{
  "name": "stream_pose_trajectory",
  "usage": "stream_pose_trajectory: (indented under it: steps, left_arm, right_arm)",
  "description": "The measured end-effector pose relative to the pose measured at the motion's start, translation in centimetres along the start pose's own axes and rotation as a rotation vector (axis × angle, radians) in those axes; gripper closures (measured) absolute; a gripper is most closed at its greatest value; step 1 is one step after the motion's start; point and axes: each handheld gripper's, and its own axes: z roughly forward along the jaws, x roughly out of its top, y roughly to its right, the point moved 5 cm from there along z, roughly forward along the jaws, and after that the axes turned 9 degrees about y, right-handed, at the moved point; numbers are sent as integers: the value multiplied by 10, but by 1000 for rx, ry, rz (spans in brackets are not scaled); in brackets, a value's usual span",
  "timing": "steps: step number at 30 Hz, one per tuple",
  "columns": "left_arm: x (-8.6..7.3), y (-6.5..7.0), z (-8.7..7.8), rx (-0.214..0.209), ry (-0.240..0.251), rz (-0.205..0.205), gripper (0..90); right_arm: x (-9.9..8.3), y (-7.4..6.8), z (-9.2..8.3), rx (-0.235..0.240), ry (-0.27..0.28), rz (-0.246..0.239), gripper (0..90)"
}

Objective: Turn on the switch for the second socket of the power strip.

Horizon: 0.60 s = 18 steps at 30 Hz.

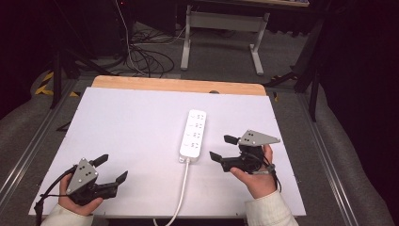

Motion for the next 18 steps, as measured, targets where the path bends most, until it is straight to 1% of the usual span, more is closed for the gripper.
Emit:
stream_pose_trajectory:
  steps: [1, 2, 3, 6, 8, 10, 12, 14, 17, 18]
  left_arm:
    - [0, 1, 0, -1, 0, -9, 180]
    - [0, 1, 0, -1, 0, -9, 180]
    - [0, 1, 0, -1, 0, -10, 180]
    - [0, 1, 0, -4, -3, -14, 180]
    - [0, 1, 0, -9, -8, -19, 179]
    - [0, 1, -1, -10, -12, -11, 178]
    - [1, 1, -2, -10, -12, -8, 177]
    - [1, 1, -3, -12, -14, -9, 176]
    - [-1, 2, -3, -27, -32, -15, 163]
    - [-2, 3, -4, -28, -37, -6, 161]
  right_arm:
    - [-3, 0, -3, -1, 1, 4, 216]
    - [-3, 0, -3, -1, 1, 4, 216]
    - [-9, 0, -8, 3, -2, 8, 215]
    - [-20, 1, -15, -1, -8, 14, 211]
    - [-27, 3, -19, 4, -16, 20, 183]
    - [-35, 4, -22, 17, -35, 17, 151]
    - [-42, 6, -25, 22, -45, 15, 150]
    - [-48, 8, -28, 21, -46, 21, 149]
    - [-56, 10, -32, 15, -47, 28, 146]
    - [-59, 11, -33, 14, -48, 30, 143]
